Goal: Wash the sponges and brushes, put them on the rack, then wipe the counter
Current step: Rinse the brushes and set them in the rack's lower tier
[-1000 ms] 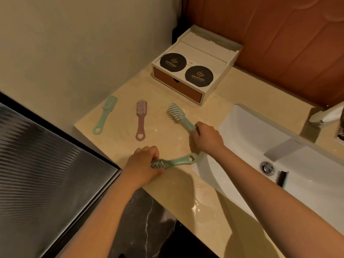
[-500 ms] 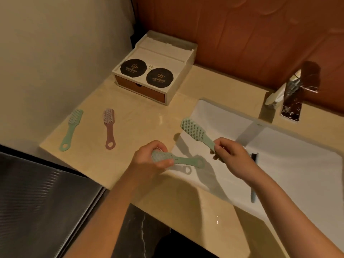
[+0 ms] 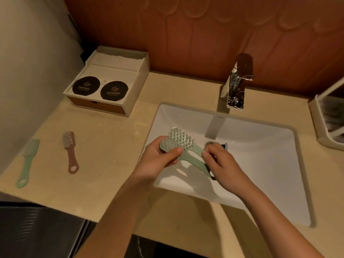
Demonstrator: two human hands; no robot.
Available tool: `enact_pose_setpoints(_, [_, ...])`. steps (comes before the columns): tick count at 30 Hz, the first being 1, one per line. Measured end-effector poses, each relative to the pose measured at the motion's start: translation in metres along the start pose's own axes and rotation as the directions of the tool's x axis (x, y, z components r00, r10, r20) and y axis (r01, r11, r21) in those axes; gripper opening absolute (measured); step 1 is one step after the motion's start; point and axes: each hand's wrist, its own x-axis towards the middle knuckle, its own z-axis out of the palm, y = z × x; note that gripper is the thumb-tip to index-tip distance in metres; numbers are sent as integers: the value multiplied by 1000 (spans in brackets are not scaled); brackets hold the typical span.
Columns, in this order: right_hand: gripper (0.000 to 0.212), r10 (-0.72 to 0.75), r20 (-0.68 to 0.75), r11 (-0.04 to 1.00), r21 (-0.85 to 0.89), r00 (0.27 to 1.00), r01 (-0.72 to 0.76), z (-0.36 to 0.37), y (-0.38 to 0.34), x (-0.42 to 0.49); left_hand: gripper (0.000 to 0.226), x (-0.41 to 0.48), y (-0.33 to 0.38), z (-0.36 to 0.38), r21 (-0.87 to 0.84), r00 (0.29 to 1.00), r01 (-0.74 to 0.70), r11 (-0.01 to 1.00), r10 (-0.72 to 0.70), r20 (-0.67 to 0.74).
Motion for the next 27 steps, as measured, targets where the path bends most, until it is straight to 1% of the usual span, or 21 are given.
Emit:
enact_pose_setpoints(3, [20,80,-27,985,152,996,-75,-15,11,-15,17,6,3,28,-231,997,78,970,-78,10])
enact_pose_setpoints(5, [14,103,-18,973,209,995,-97,-17,15,-20,21,9,5,40,-393,993,114,913,-119,11])
enact_pose_setpoints(7, [20,150,-22,946,295,988,-137,-23,21,-28,26,12,7,59,-441,990,131,888,-143,6])
enact_pose_setpoints(10, [30,234,-26,847,497,972,-191,-35,26,-38,24,13,7,89,-396,991,123,910,-132,4])
enact_pose_setpoints(12, [32,283,-26,796,565,959,-220,-49,33,-45,22,14,7,109,-367,992,122,922,-122,25])
enact_pose_setpoints(14, [37,332,-6,722,645,943,-250,-65,42,-52,19,15,8,129,-324,992,123,938,-115,46])
enact_pose_setpoints(15, [41,338,7,688,681,941,-252,-73,49,-56,18,15,8,140,-294,992,123,948,-113,50])
enact_pose_setpoints(16, [43,336,14,676,692,942,-252,-81,56,-60,16,16,8,150,-261,992,122,958,-112,52])
enact_pose_setpoints(17, [39,329,14,693,676,944,-251,-89,63,-65,15,16,7,162,-233,992,123,965,-113,53])
enact_pose_setpoints(19, [25,316,13,742,620,949,-255,-98,72,-71,15,16,5,180,-174,993,117,978,-110,47])
enact_pose_setpoints(20, [17,317,5,754,605,948,-256,-104,78,-74,16,17,4,191,-148,993,114,982,-109,41])
enact_pose_setpoints(22, [10,329,-21,765,592,944,-253,-116,90,-82,17,17,3,215,-126,994,107,986,-104,31])
enact_pose_setpoints(25, [10,347,-82,767,599,934,-232,-135,107,-92,15,19,0,250,-129,996,92,987,-90,21])
enact_pose_setpoints(27, [13,352,-126,758,620,928,-203,-148,119,-98,19,19,-2,274,-138,996,86,987,-82,30])
